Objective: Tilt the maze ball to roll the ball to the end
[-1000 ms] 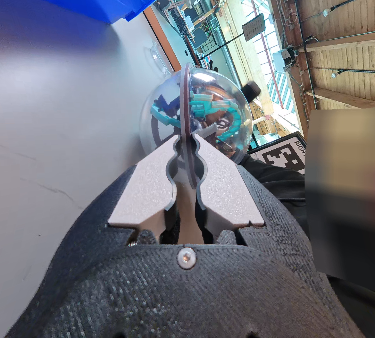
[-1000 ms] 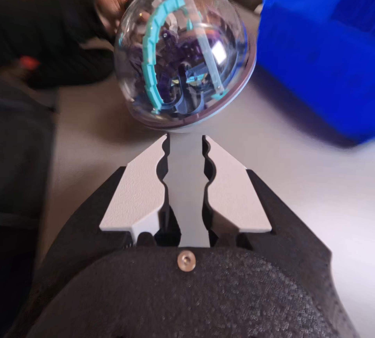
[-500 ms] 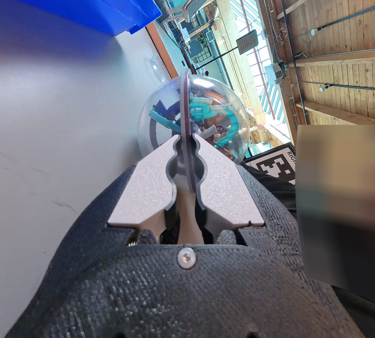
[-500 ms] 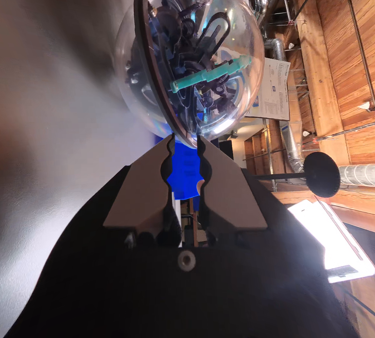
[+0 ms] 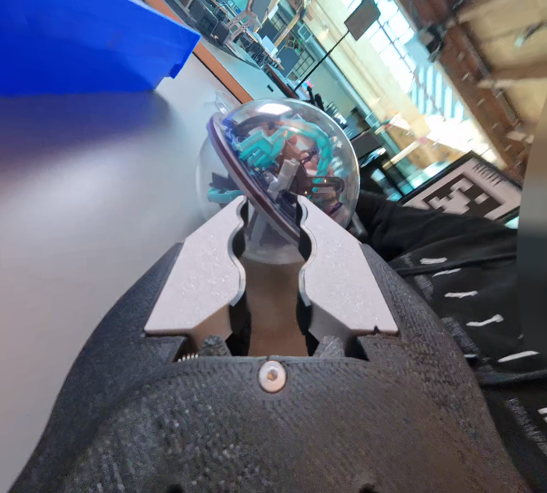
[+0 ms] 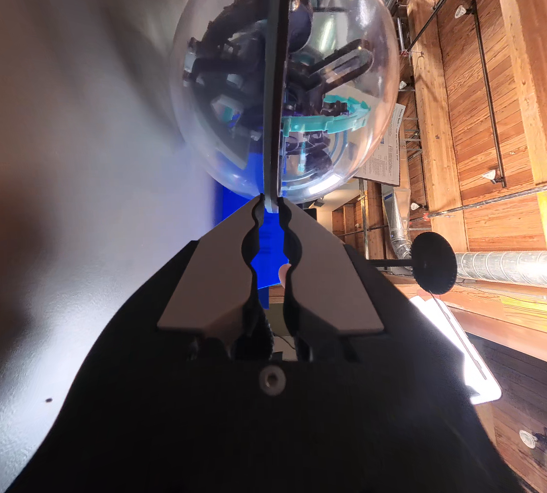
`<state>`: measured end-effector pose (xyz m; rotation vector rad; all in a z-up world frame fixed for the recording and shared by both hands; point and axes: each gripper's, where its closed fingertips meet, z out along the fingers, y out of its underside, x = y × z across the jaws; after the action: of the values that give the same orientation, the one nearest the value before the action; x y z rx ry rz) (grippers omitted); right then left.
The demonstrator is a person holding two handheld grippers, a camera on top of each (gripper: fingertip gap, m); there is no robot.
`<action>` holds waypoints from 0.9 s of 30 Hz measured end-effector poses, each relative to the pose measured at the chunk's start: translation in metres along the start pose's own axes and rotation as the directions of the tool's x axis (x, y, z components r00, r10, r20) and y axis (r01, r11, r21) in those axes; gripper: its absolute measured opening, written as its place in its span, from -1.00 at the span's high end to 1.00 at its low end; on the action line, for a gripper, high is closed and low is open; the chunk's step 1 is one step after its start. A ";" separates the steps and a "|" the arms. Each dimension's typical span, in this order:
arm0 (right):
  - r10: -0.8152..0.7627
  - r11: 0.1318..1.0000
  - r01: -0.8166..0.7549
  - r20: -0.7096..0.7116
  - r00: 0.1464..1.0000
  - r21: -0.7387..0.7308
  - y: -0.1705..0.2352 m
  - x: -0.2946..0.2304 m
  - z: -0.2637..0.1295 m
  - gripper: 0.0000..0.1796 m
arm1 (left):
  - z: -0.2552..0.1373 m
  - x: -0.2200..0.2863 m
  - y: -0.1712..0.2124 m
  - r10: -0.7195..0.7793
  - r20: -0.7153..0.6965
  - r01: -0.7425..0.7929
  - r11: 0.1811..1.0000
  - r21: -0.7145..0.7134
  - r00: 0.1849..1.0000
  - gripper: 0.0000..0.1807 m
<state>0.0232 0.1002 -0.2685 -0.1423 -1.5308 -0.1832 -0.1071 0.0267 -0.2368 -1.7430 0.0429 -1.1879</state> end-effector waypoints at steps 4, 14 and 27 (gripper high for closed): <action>-0.004 1.000 0.004 -0.017 1.000 -0.002 0.001 0.004 0.000 0.93 | -0.009 0.017 -0.005 0.253 0.061 -0.253 0.967 -0.015 0.965 0.49; 0.023 1.000 -0.023 -0.008 1.000 0.009 -0.005 0.006 -0.003 0.93 | 0.018 0.048 -0.002 0.610 0.176 -0.598 0.792 -0.122 0.773 -0.42; 0.114 0.993 -0.115 0.026 0.993 0.016 -0.011 0.008 -0.004 0.92 | 0.046 0.016 0.015 0.616 0.145 -0.576 0.781 -0.243 0.774 -0.45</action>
<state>0.0247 0.0889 -0.2612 -0.2188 -1.5441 -0.0770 -0.0581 0.0426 -0.2383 -1.8123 0.5601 -0.5258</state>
